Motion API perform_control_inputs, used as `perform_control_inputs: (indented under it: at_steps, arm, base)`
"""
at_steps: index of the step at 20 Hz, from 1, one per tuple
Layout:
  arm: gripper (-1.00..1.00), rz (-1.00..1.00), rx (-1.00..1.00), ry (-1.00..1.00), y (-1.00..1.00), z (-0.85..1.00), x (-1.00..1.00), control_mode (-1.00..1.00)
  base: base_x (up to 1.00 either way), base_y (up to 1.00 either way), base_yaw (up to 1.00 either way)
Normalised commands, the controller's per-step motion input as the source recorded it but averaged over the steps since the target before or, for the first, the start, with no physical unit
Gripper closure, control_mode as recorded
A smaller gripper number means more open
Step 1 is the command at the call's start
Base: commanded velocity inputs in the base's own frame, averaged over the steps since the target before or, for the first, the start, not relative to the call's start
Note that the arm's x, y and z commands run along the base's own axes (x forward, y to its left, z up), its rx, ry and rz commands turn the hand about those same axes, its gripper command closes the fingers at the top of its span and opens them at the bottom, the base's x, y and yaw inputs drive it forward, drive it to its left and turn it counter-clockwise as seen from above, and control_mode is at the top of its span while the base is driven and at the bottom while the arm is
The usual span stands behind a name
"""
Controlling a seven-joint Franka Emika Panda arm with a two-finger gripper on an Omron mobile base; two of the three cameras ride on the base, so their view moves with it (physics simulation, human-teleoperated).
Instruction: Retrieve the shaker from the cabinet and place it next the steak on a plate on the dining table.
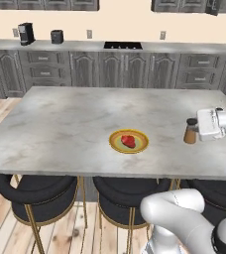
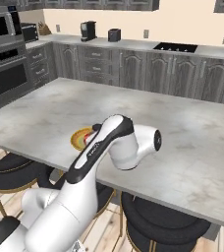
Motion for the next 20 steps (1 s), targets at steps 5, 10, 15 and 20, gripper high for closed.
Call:
perform_control_inputs:
  at_steps: [5, 10, 15, 20]
  arm:
    - [1.0, 0.0, 0.15, 0.0, 0.0, -0.22, 0.0, -1.0]
    - [1.0, 0.0, 0.03, 0.0, 0.0, -0.16, 0.13, -1.0]
    - [1.0, 0.0, 0.0, 0.0, 0.0, 0.0, 0.28, -1.0]
    - [1.0, 0.0, 0.0, 0.01, 0.0, -0.07, 0.25, -1.0]
  base:
    - [0.0, 0.0, 0.0]
    - [0.0, 0.0, 0.0]
    - [0.0, 0.0, 0.0]
    - [0.0, 0.0, 0.0]
